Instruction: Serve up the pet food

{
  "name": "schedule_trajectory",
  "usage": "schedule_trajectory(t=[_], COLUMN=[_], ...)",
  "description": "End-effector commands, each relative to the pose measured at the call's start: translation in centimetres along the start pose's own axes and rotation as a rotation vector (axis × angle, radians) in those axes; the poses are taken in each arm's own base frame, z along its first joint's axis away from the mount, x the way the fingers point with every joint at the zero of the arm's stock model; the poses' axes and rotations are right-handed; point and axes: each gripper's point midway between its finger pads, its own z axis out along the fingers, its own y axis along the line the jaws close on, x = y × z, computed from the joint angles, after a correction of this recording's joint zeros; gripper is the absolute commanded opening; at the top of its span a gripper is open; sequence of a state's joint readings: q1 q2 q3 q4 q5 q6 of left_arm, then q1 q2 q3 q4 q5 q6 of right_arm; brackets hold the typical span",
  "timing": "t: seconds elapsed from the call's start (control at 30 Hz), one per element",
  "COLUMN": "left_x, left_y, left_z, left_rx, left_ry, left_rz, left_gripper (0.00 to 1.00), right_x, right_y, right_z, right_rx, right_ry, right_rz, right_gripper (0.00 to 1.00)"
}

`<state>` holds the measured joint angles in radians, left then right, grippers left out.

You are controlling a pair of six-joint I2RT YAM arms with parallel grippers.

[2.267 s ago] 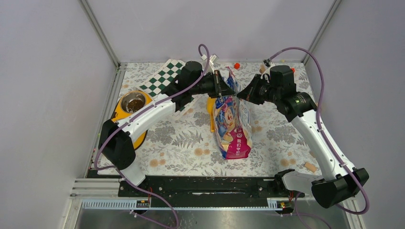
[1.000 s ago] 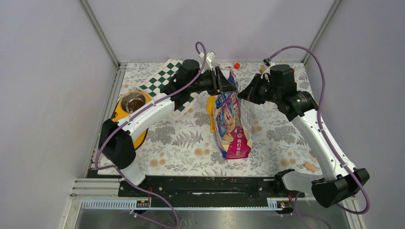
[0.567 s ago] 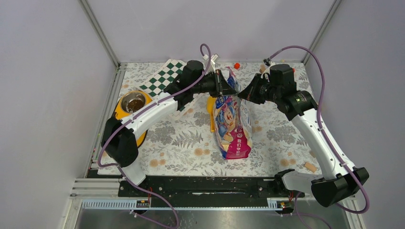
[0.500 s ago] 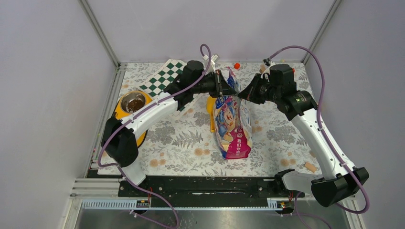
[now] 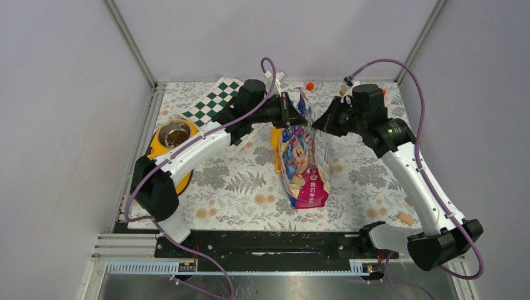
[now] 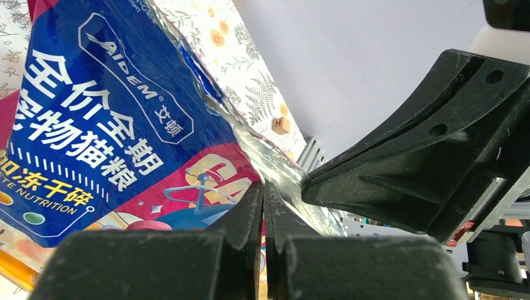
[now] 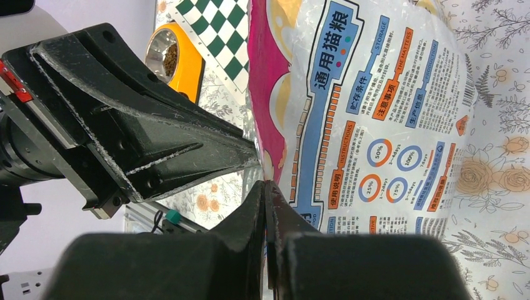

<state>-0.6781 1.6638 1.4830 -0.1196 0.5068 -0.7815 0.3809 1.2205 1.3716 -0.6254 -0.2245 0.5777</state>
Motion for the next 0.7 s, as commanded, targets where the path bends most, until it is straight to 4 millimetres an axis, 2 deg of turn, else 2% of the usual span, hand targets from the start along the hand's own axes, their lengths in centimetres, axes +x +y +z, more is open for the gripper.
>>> schedule_trajectory(t=[0.0,0.23,0.4,0.53,0.67], left_x=[-3.3,-3.8,-3.5,-2.8,-2.1], left_y=[-0.7,-1.4,-2.3,-1.5,-1.1], left_z=[-2.3,-2.8,-2.2,-1.2,-0.7], left_rx=[-0.031,-0.007,0.052,0.045,0.016], left_ry=[-0.109,-0.119,-0.094,-0.041,-0.002], left_rz=[0.065,0.062,0.027,-0.003,0.007], left_gripper=[0.00,0.00,0.00,0.00,0.00], right_x=[-3.3,-3.1,-2.3,-1.6,-1.0], right_y=[0.2,0.4,0.9,0.8,0.3], right_z=[-1.4,-1.2,0.0,1.0,1.4], right_rx=[0.034,0.022,-0.016,0.003,0.041], right_ry=[-0.125,-0.107,-0.039,0.017,0.045], right_rz=[-0.052,-0.064,-0.070,-0.093,-0.126], right_gripper=[0.00,0.00,0.01,0.06,0.07])
